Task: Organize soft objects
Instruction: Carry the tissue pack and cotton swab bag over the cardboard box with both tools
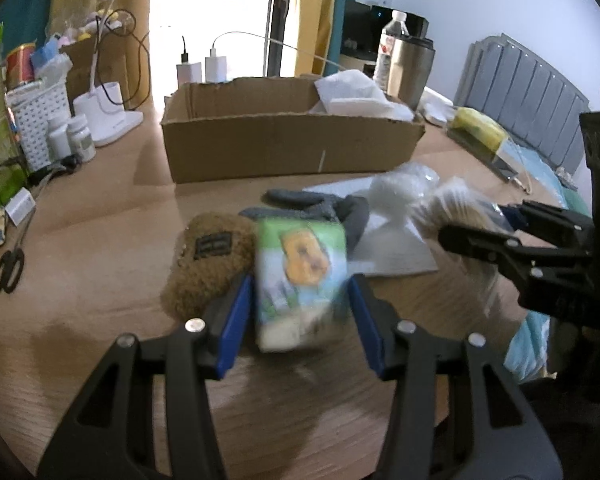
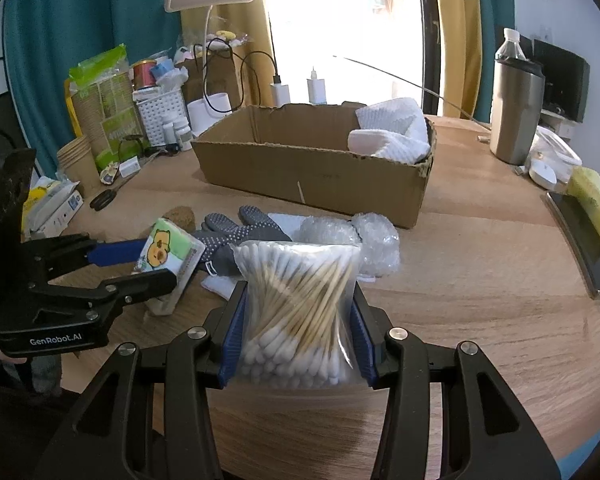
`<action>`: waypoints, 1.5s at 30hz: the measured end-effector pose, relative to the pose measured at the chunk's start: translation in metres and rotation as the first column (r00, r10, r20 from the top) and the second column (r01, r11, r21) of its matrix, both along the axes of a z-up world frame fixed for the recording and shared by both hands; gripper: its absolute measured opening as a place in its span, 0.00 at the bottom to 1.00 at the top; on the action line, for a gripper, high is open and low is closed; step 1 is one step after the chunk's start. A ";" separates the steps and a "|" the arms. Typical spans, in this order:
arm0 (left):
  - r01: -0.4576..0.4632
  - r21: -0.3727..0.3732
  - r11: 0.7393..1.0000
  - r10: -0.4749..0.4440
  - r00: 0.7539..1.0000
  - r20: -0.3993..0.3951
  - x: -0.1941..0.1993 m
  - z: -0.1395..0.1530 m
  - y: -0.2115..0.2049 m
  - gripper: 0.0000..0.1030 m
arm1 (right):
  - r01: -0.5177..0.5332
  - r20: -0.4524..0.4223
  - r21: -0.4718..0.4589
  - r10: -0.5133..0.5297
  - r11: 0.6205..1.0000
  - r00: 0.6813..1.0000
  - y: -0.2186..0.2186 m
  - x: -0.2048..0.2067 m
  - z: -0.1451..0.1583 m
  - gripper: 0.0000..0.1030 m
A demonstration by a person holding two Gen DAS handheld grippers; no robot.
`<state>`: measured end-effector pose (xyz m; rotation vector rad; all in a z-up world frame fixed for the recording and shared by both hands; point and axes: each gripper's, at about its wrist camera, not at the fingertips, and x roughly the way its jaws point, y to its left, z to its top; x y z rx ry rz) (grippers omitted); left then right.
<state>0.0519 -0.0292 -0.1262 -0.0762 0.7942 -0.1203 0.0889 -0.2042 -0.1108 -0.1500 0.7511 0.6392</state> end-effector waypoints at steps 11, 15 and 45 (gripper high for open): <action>0.020 0.172 0.985 -0.031 0.997 0.064 -0.004 -0.005 -0.024 0.52 | 0.014 -0.009 0.009 -0.014 1.000 1.000 -0.005 0.002 -0.003 0.48; 0.035 0.172 0.984 -0.045 0.997 0.057 -0.003 -0.004 -0.024 0.48 | 0.015 -0.003 0.016 -0.015 1.000 1.000 -0.005 0.002 -0.001 0.48; 0.007 0.052 0.999 -0.016 0.986 0.167 0.024 0.048 0.010 0.48 | -0.041 0.077 0.057 0.036 0.998 0.996 0.025 0.035 0.044 0.48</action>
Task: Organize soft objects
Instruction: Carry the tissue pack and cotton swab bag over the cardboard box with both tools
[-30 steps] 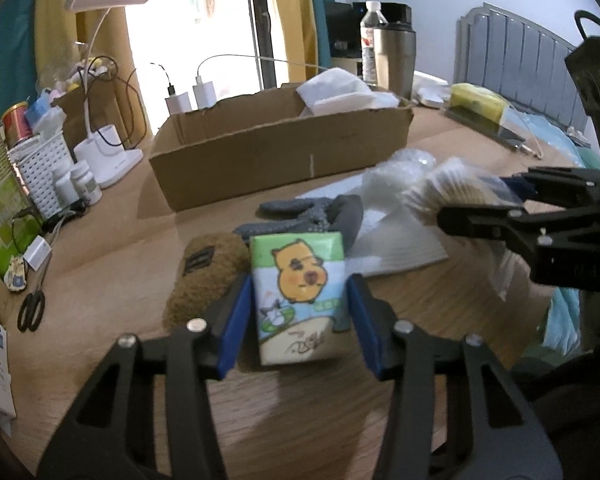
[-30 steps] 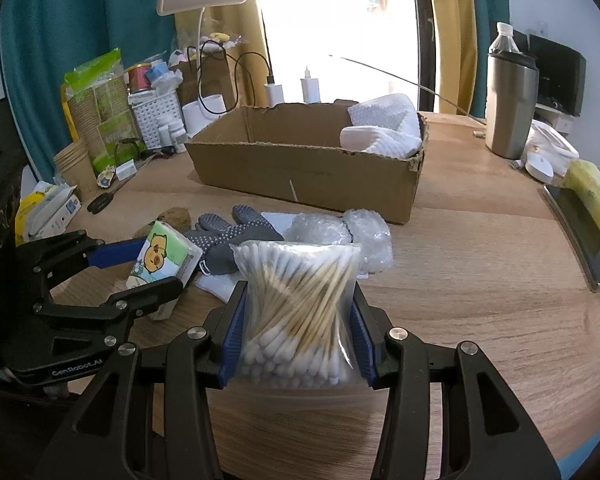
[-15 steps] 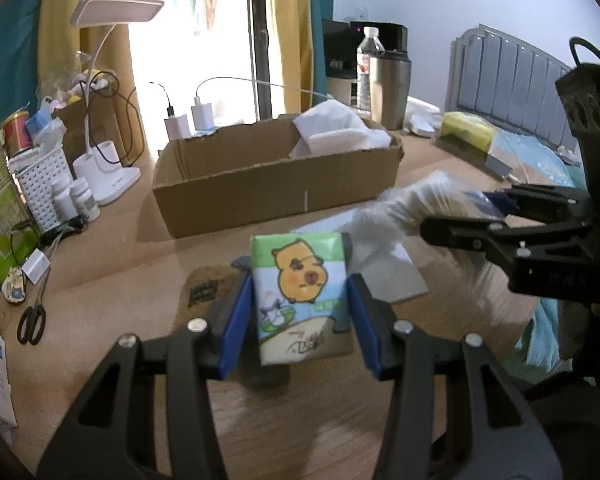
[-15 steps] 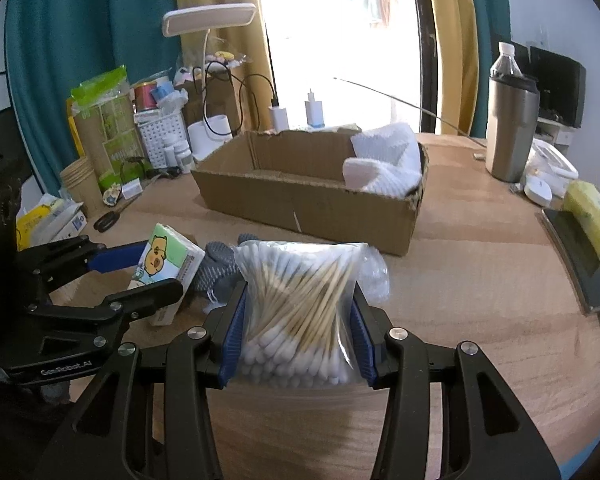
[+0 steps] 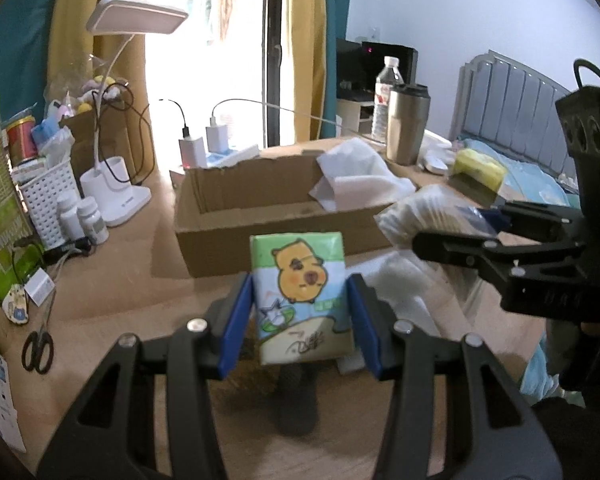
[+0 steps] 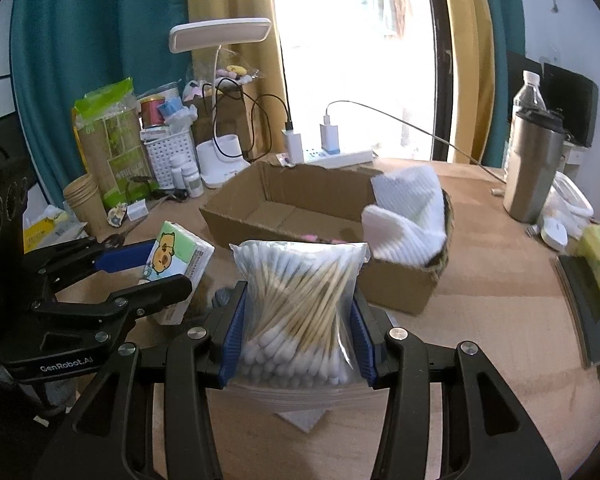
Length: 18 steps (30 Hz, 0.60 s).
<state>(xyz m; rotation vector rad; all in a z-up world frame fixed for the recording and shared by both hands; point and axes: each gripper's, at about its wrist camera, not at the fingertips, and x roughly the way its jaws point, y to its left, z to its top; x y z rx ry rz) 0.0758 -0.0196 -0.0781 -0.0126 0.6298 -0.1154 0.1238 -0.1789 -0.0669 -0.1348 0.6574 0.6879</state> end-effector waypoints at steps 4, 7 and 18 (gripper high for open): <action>-0.008 -0.010 1.000 0.008 1.000 -0.001 0.009 0.004 0.008 0.48 | -0.009 0.007 0.002 0.009 1.000 1.000 0.009 0.009 0.005 0.48; -0.015 -0.015 1.000 0.015 1.000 0.004 0.016 0.007 0.013 0.48 | -0.016 0.012 0.005 0.016 1.000 1.000 0.014 0.017 0.010 0.48; -0.032 -0.037 0.999 0.032 0.999 0.006 0.039 0.013 0.025 0.48 | -0.038 0.014 0.010 0.038 0.999 0.999 0.029 0.041 0.016 0.48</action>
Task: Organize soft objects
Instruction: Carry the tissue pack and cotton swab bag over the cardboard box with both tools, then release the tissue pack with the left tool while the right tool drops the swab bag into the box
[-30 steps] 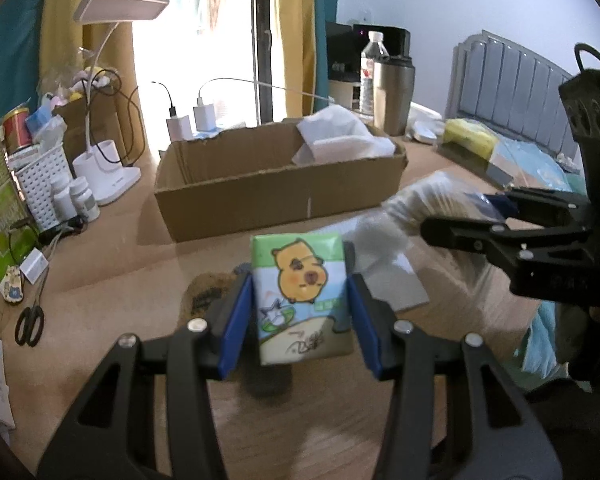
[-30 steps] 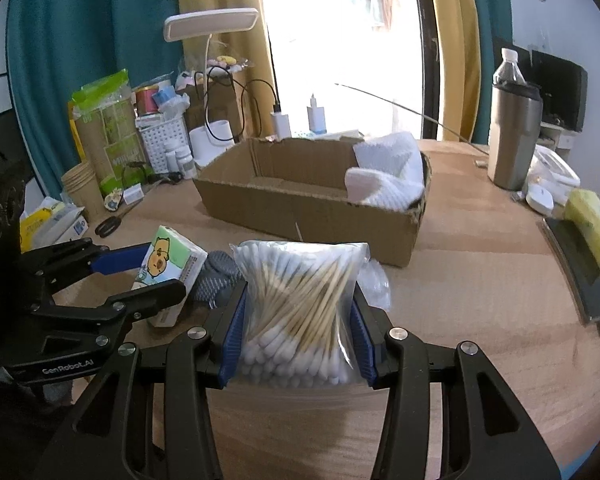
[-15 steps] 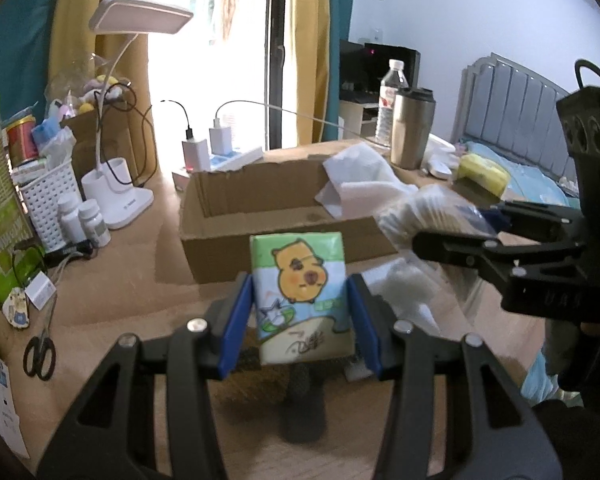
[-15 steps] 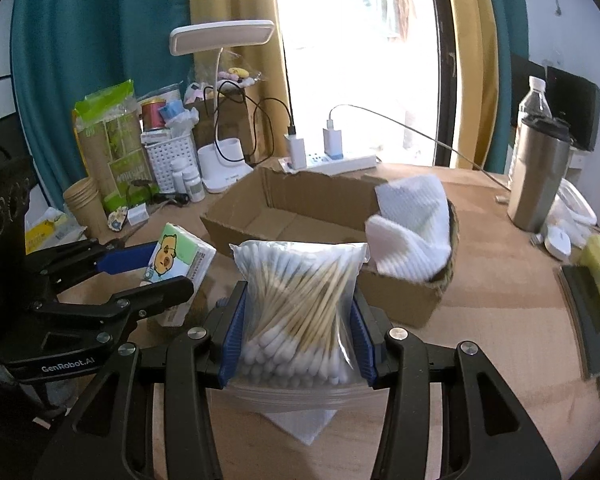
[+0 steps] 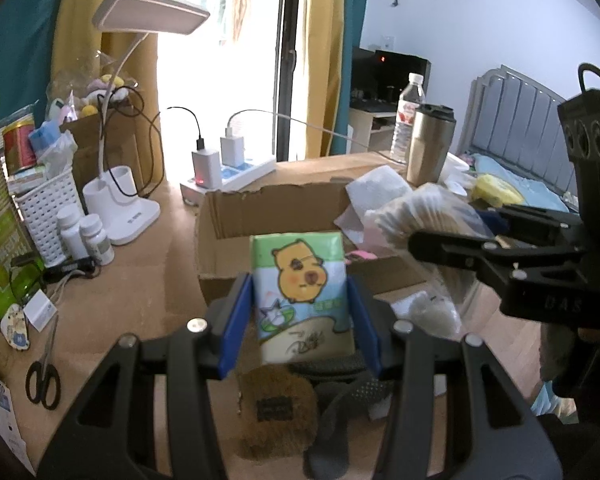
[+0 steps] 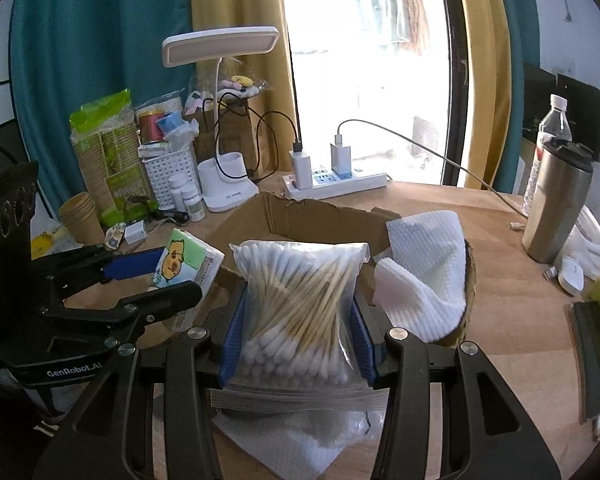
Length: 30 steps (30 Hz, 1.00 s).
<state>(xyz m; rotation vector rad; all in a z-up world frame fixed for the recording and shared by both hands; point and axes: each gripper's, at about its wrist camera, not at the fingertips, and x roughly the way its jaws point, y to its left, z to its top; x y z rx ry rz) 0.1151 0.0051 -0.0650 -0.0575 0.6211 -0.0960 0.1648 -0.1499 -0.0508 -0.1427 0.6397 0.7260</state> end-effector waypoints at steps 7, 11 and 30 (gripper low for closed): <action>-0.004 0.007 1.000 0.004 1.000 -0.010 0.018 0.001 0.002 0.48 | -0.010 -0.012 0.012 0.010 1.000 1.000 0.005 0.015 -0.002 0.48; -0.004 0.006 1.000 0.004 1.000 -0.014 0.028 0.001 0.002 0.48 | -0.011 -0.021 0.017 0.011 1.000 1.000 0.007 0.027 -0.005 0.48; 0.009 -0.006 1.000 -0.009 0.997 -0.083 0.085 -0.021 0.001 0.48 | 0.019 -0.061 0.050 -0.016 0.999 0.998 0.015 0.084 -0.017 0.48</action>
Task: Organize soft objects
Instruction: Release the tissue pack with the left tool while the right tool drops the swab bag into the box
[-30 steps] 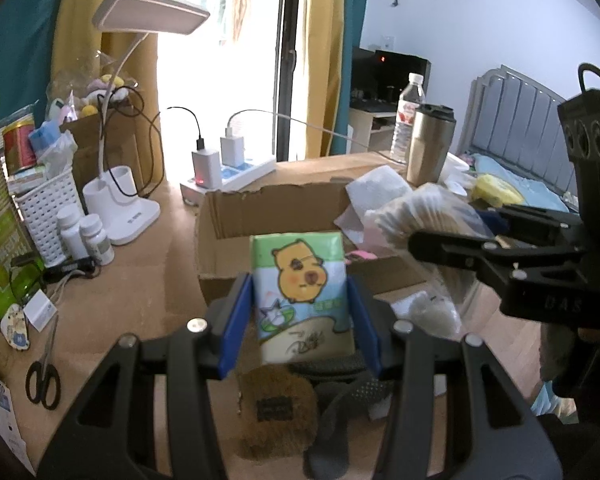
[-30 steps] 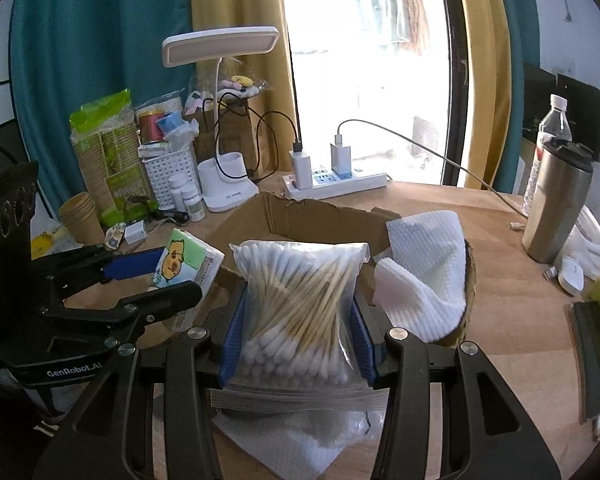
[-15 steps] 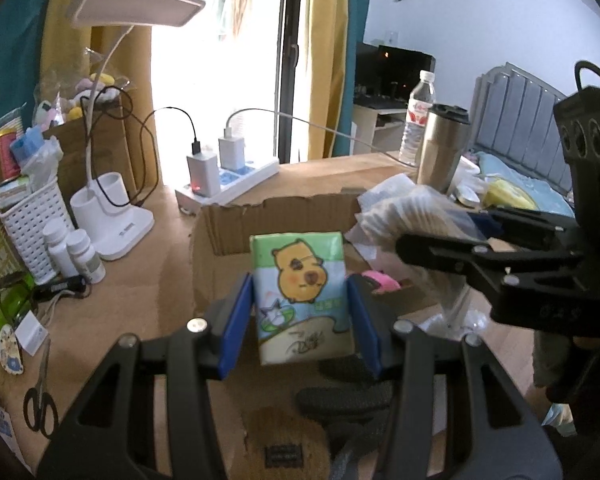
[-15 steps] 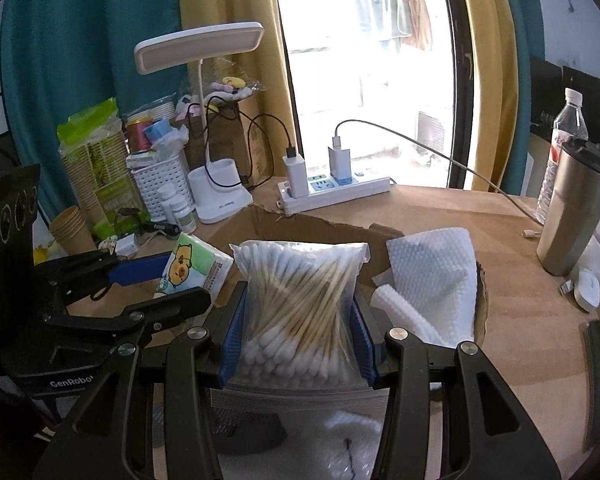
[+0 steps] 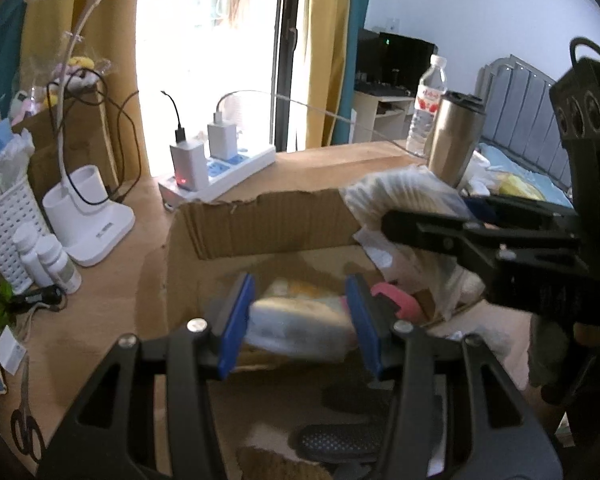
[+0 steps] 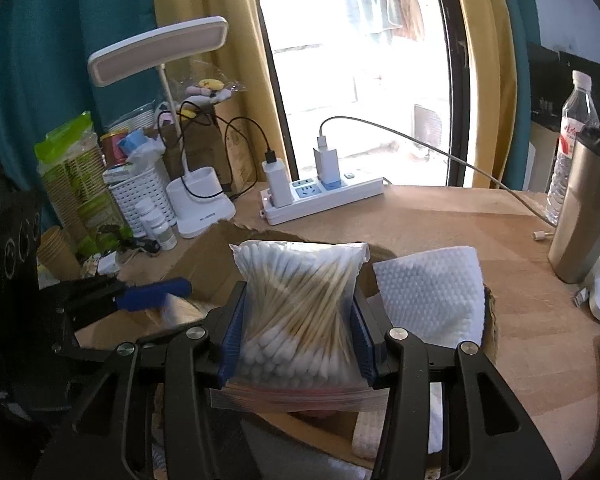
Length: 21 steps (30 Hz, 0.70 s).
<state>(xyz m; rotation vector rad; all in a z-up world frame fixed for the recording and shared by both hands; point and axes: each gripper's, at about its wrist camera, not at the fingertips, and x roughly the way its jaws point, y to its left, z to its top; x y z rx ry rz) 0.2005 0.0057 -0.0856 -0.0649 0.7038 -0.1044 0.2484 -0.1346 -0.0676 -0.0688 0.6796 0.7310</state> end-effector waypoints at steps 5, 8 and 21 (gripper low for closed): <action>0.012 -0.031 0.999 -0.012 1.000 -0.021 0.009 -0.006 -0.001 0.48 | 0.019 -0.030 -0.002 -0.019 1.000 0.999 0.004 0.012 -0.008 0.48; 0.002 -0.050 0.999 -0.004 0.999 -0.044 0.014 -0.008 -0.001 0.48 | 0.028 -0.039 -0.015 -0.028 1.000 0.999 0.004 0.016 -0.012 0.49; -0.035 -0.058 0.998 0.031 0.997 -0.071 0.000 -0.005 0.000 0.53 | 0.056 -0.014 0.007 -0.056 0.998 0.998 -0.009 -0.001 0.001 0.60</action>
